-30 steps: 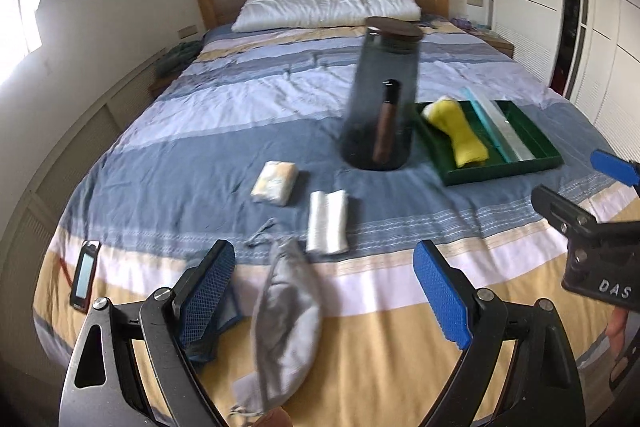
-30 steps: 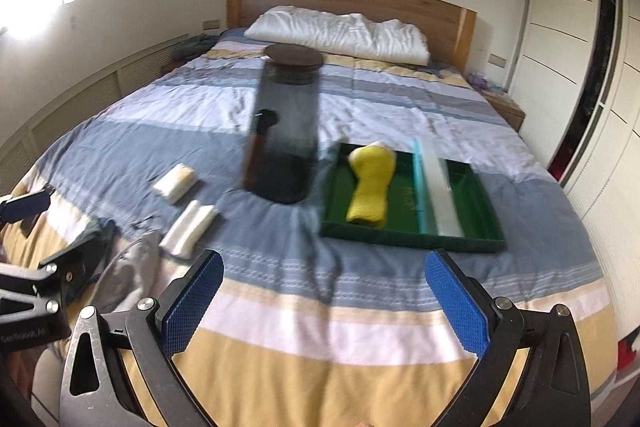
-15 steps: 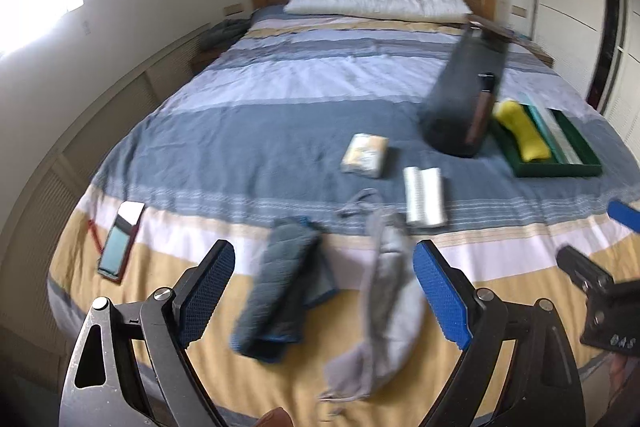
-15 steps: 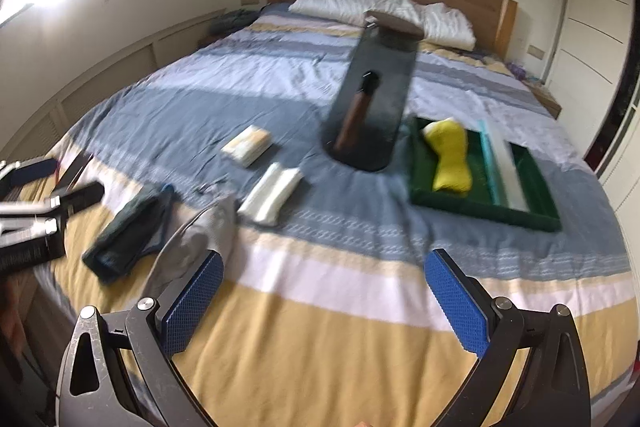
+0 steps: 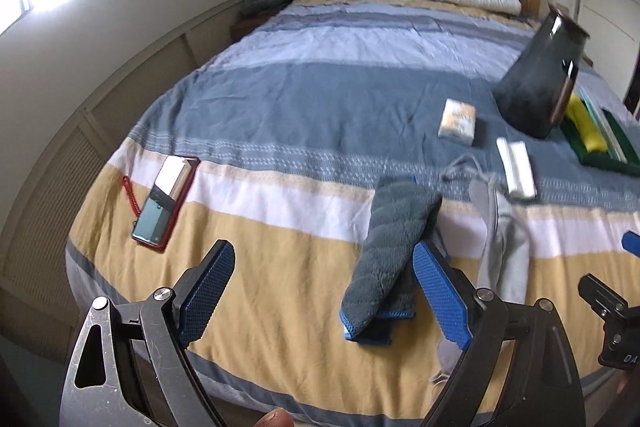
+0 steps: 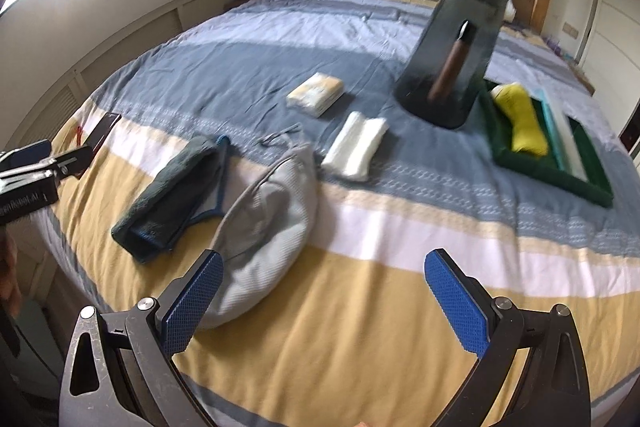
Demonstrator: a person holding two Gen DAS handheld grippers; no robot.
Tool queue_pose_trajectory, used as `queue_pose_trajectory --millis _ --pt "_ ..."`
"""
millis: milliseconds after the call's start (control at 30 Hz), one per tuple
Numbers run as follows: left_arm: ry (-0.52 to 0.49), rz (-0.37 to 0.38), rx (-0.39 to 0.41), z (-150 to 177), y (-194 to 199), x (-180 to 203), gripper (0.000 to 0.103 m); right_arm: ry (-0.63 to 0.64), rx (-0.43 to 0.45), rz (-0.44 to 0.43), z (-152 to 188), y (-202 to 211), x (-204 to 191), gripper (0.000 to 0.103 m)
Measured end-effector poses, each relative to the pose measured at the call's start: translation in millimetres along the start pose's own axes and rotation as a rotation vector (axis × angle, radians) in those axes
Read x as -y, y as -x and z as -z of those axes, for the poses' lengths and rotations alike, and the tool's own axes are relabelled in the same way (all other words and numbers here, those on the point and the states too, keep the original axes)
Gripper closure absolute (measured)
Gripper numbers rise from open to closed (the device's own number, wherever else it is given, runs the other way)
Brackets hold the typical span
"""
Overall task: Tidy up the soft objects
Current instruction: 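Grasp the dark grey fleece towel with the left tool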
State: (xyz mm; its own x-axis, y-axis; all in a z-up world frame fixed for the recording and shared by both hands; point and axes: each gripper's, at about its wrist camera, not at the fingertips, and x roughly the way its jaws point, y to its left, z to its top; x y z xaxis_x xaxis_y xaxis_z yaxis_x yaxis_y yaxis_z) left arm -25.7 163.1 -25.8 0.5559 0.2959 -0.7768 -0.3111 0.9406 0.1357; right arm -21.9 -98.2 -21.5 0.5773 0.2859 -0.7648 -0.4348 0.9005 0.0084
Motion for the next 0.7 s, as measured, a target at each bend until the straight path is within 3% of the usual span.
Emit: queue_pose_trajectory --millis 300,700 --pt "-0.103 0.034 -0.084 7.2 -45.0 28.2 0.016 -0.003 -0.081 -0.004 1.6 -44.3 -24.9 0.0" --pt "-0.201 0.099 -0.185 13.2 -98.8 64.3 0.016 0.012 -0.111 0.016 5.4 -69.1 -27.4 0.0"
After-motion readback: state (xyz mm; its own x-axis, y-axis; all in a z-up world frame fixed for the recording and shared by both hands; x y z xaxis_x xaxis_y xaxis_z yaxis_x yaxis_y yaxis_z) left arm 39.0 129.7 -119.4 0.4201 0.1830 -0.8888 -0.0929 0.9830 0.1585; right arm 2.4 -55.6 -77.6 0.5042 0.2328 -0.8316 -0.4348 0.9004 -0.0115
